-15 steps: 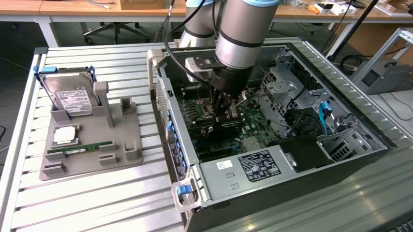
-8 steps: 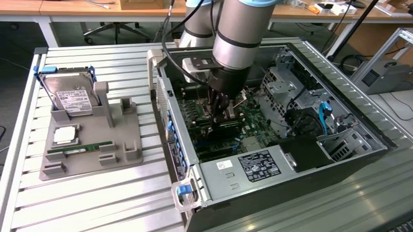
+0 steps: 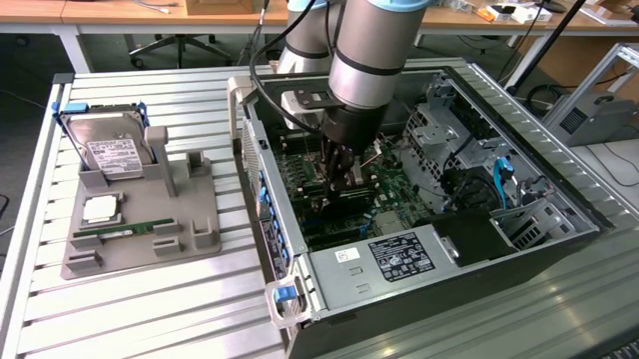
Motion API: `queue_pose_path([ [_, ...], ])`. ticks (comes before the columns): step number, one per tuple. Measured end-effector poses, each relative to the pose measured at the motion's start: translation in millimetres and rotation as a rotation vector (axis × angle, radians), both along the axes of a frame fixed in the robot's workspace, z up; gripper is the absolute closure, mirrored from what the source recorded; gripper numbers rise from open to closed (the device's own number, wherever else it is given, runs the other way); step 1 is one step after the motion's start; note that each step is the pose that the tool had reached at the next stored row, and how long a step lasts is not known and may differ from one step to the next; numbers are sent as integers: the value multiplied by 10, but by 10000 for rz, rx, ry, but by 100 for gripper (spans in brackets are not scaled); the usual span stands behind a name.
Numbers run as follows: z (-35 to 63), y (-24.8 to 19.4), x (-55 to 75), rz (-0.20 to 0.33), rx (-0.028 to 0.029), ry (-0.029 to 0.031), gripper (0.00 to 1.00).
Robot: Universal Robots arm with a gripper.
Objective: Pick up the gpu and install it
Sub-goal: 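Press down on the gpu until it lock into place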
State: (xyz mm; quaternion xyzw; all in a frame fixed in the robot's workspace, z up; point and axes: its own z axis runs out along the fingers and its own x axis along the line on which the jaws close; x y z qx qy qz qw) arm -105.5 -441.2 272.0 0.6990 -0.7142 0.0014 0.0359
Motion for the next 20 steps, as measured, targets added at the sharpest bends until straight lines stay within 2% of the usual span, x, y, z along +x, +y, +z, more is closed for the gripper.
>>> queue_pose_path([
  [4, 0, 20, 0, 1, -13, -1, 89],
  [20, 0, 29, -40, 1, -14, 0, 89],
])
